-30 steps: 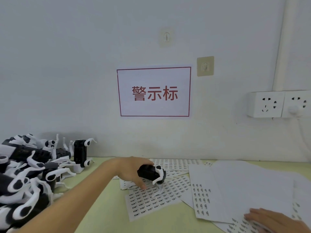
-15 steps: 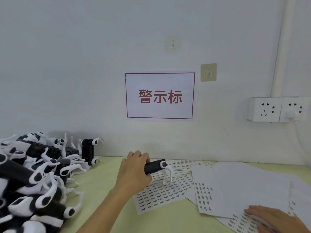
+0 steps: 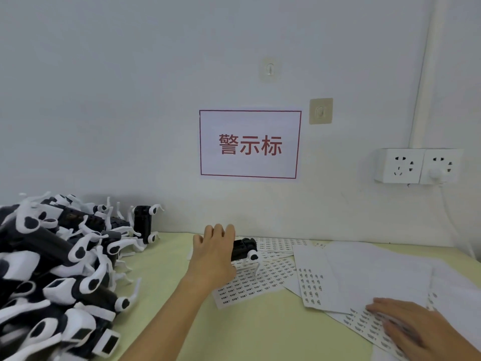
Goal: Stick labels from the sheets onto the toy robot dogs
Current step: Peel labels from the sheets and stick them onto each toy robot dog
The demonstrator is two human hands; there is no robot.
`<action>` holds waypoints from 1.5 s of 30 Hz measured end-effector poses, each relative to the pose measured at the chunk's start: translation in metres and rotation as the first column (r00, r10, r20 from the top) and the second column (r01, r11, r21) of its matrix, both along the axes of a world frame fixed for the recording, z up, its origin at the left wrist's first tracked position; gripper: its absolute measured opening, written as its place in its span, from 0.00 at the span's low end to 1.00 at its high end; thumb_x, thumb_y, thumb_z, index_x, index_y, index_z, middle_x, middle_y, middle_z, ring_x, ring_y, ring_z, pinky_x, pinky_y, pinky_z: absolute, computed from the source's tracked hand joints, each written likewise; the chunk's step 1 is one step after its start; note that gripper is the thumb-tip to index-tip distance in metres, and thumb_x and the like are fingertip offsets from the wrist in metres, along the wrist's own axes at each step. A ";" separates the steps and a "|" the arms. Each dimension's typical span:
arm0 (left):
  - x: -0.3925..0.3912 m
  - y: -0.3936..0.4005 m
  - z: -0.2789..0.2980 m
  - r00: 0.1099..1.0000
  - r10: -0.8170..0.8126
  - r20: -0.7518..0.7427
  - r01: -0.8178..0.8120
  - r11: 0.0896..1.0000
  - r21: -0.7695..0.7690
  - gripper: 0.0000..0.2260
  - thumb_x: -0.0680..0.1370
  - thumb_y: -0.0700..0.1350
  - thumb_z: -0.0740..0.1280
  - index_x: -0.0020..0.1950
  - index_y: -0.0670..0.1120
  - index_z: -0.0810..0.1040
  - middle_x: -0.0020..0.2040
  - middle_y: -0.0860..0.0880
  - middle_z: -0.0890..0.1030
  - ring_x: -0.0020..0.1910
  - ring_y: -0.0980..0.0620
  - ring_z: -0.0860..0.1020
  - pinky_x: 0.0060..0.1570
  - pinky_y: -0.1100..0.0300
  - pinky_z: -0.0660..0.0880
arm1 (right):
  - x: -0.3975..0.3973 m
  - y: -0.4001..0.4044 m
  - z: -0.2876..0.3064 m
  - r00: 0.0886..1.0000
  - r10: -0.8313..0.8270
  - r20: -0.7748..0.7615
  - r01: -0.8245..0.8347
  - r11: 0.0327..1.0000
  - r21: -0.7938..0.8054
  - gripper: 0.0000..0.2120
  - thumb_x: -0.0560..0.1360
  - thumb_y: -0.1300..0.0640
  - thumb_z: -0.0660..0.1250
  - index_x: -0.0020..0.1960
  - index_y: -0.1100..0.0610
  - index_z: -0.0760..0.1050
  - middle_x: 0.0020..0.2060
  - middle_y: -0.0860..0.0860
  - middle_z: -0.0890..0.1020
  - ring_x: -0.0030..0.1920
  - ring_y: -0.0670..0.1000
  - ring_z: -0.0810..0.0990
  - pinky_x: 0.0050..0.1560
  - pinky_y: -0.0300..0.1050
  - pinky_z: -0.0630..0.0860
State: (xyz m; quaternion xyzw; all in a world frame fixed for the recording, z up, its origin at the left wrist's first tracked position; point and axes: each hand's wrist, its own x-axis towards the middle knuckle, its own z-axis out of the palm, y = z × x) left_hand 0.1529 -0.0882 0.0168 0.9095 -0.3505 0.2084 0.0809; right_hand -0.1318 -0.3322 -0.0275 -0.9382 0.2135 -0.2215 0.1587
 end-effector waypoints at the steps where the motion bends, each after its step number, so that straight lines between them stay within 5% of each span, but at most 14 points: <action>1: -0.001 0.000 0.005 0.998 -0.010 -0.057 0.012 0.999 0.035 0.25 0.69 0.49 0.70 0.60 0.52 0.61 0.55 0.52 0.65 0.57 0.48 0.63 0.55 0.53 0.63 | 0.000 0.000 -0.001 1.000 0.010 0.006 -0.010 1.000 -0.021 0.17 0.65 0.63 0.80 0.48 0.44 0.86 0.51 0.43 0.85 0.58 0.46 0.81 0.58 0.40 0.77; 5: -0.017 -0.010 0.025 0.966 -0.240 -0.095 0.232 0.969 -0.084 0.22 0.73 0.50 0.68 0.63 0.55 0.63 0.60 0.55 0.64 0.63 0.52 0.60 0.61 0.55 0.56 | -0.004 0.002 -0.001 0.998 0.068 0.013 -0.068 0.998 0.014 0.15 0.74 0.54 0.73 0.55 0.36 0.80 0.59 0.37 0.79 0.63 0.40 0.75 0.68 0.42 0.70; 9: -0.049 -0.033 0.011 0.797 -0.564 -0.215 0.483 0.810 -0.333 0.11 0.79 0.49 0.67 0.61 0.54 0.72 0.62 0.59 0.71 0.65 0.58 0.66 0.69 0.56 0.63 | -0.003 0.001 0.000 0.996 0.088 -0.011 -0.088 0.996 0.027 0.15 0.75 0.53 0.71 0.55 0.34 0.77 0.60 0.35 0.77 0.64 0.37 0.73 0.70 0.45 0.68; 14: -0.070 -0.056 -0.040 0.734 -0.531 -0.423 0.542 0.833 -0.105 0.25 0.81 0.58 0.64 0.77 0.58 0.64 0.78 0.61 0.62 0.77 0.61 0.56 0.75 0.59 0.52 | -0.001 0.001 0.002 0.996 0.084 -0.027 -0.083 0.996 0.027 0.15 0.75 0.51 0.71 0.56 0.33 0.76 0.61 0.35 0.76 0.66 0.37 0.71 0.70 0.46 0.67; 20: -0.073 -0.055 -0.050 0.752 -0.584 -0.305 0.546 0.811 -0.209 0.12 0.81 0.54 0.64 0.58 0.51 0.83 0.57 0.55 0.83 0.56 0.56 0.77 0.63 0.57 0.71 | -0.001 -0.005 0.006 0.993 0.104 -0.049 -0.098 0.989 0.108 0.13 0.79 0.50 0.66 0.53 0.30 0.79 0.61 0.30 0.75 0.66 0.35 0.69 0.72 0.42 0.62; 23: -0.075 -0.055 -0.052 0.745 -0.603 -0.286 0.559 0.797 -0.228 0.13 0.83 0.52 0.61 0.49 0.48 0.82 0.44 0.52 0.81 0.45 0.54 0.76 0.53 0.54 0.74 | -0.001 -0.005 0.014 0.989 0.119 -0.091 -0.109 0.988 0.110 0.20 0.81 0.57 0.63 0.54 0.30 0.78 0.61 0.31 0.75 0.64 0.33 0.71 0.69 0.35 0.64; 26: -0.073 -0.052 -0.052 0.748 -0.588 -0.307 0.525 0.808 -0.269 0.15 0.84 0.51 0.60 0.38 0.49 0.72 0.34 0.53 0.73 0.36 0.55 0.69 0.45 0.54 0.71 | 0.001 -0.001 0.024 0.939 0.159 -0.305 -0.167 0.986 -0.002 0.21 0.82 0.58 0.55 0.61 0.30 0.65 0.64 0.25 0.65 0.63 0.31 0.69 0.65 0.31 0.64; 30: -0.076 -0.051 -0.050 0.751 -0.580 -0.316 0.515 0.813 -0.270 0.17 0.84 0.50 0.60 0.36 0.50 0.67 0.33 0.54 0.69 0.35 0.56 0.66 0.42 0.54 0.69 | 0.009 0.008 0.031 0.855 0.141 -0.498 -0.223 0.969 -0.109 0.24 0.79 0.61 0.50 0.67 0.36 0.55 0.65 0.31 0.60 0.60 0.32 0.65 0.62 0.35 0.64; 34: -0.075 -0.051 -0.051 0.753 -0.577 -0.316 0.510 0.815 -0.275 0.16 0.84 0.51 0.59 0.37 0.48 0.70 0.36 0.52 0.72 0.36 0.54 0.68 0.44 0.53 0.71 | 0.012 0.013 0.018 0.893 0.036 -0.449 -0.196 0.929 -0.315 0.24 0.74 0.59 0.50 0.65 0.37 0.56 0.60 0.38 0.62 0.60 0.38 0.63 0.62 0.39 0.61; 37: -0.076 -0.052 -0.051 0.756 -0.580 -0.304 0.511 0.813 -0.278 0.15 0.84 0.51 0.60 0.38 0.50 0.70 0.35 0.53 0.72 0.36 0.55 0.68 0.44 0.54 0.71 | 0.009 0.016 0.021 0.947 -0.084 -0.310 -0.103 0.834 -0.542 0.21 0.65 0.51 0.63 0.57 0.46 0.77 0.49 0.50 0.72 0.45 0.49 0.75 0.43 0.48 0.73; 39: -0.076 -0.052 -0.051 0.758 -0.580 -0.300 0.508 0.812 -0.288 0.15 0.84 0.51 0.60 0.38 0.50 0.71 0.35 0.54 0.72 0.36 0.55 0.67 0.43 0.55 0.71 | 0.004 0.023 0.022 0.960 -0.152 -0.236 -0.020 0.802 -0.598 0.24 0.62 0.44 0.61 0.50 0.56 0.83 0.38 0.56 0.75 0.31 0.55 0.74 0.28 0.48 0.69; 42: -0.075 -0.053 -0.052 0.755 -0.581 -0.303 0.508 0.811 -0.290 0.15 0.83 0.51 0.60 0.38 0.49 0.72 0.35 0.53 0.72 0.36 0.55 0.67 0.43 0.55 0.71 | -0.001 0.034 0.016 0.892 -0.349 -0.287 0.154 0.832 -0.533 0.29 0.73 0.36 0.50 0.71 0.44 0.66 0.48 0.52 0.75 0.39 0.52 0.77 0.35 0.45 0.71; 44: -0.074 -0.054 -0.054 0.756 -0.582 -0.299 0.509 0.810 -0.290 0.15 0.84 0.51 0.60 0.39 0.46 0.74 0.36 0.52 0.73 0.36 0.55 0.67 0.43 0.56 0.71 | 0.002 0.029 0.009 0.907 -0.344 -0.243 0.164 0.820 -0.549 0.28 0.78 0.35 0.44 0.76 0.40 0.49 0.51 0.46 0.73 0.48 0.47 0.78 0.42 0.40 0.70; 45: -0.073 -0.054 -0.054 0.757 -0.582 -0.298 0.508 0.810 -0.292 0.16 0.84 0.51 0.60 0.39 0.45 0.74 0.36 0.51 0.73 0.35 0.55 0.67 0.42 0.56 0.70 | 0.004 0.028 0.011 0.913 -0.303 -0.275 0.124 0.845 -0.520 0.24 0.79 0.37 0.43 0.74 0.41 0.50 0.49 0.46 0.73 0.49 0.47 0.77 0.44 0.40 0.69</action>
